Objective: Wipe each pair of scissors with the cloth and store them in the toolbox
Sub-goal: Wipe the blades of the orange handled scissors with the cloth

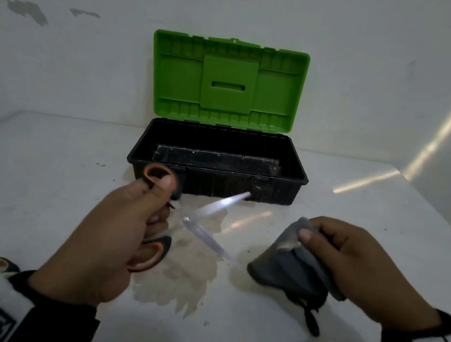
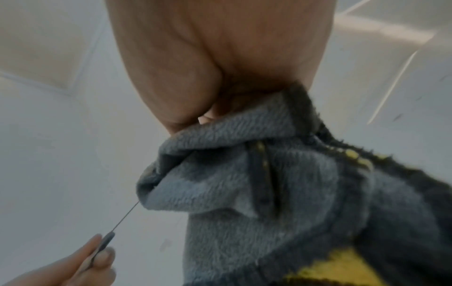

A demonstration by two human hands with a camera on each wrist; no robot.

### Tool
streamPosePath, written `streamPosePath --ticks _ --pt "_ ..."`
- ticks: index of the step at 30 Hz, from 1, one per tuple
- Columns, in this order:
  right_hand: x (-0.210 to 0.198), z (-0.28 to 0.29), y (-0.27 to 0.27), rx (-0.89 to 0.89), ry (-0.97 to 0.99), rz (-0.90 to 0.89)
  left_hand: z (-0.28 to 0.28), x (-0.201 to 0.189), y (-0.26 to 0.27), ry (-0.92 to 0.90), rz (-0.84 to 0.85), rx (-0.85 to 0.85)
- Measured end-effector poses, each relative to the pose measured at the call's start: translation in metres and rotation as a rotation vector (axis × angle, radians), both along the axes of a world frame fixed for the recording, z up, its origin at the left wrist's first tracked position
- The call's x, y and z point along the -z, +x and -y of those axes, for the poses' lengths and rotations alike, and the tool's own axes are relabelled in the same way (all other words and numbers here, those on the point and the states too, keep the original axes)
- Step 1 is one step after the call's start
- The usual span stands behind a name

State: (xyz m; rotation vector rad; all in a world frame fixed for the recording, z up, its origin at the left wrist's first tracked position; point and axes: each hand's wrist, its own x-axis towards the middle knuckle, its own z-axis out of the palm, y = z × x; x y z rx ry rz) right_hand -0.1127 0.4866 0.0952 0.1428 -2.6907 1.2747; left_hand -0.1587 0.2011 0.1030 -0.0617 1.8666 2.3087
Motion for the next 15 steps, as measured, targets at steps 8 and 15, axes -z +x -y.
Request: streamPosePath --ticks 8,15 --pt "0.000 -0.003 -0.032 -0.205 -0.402 0.166 -0.021 0.011 0.013 -0.307 0.095 0.244" --pt "-0.010 0.035 -0.028 -0.524 -0.021 0.327 -0.032 0.007 0.016 -0.368 0.065 0.263"
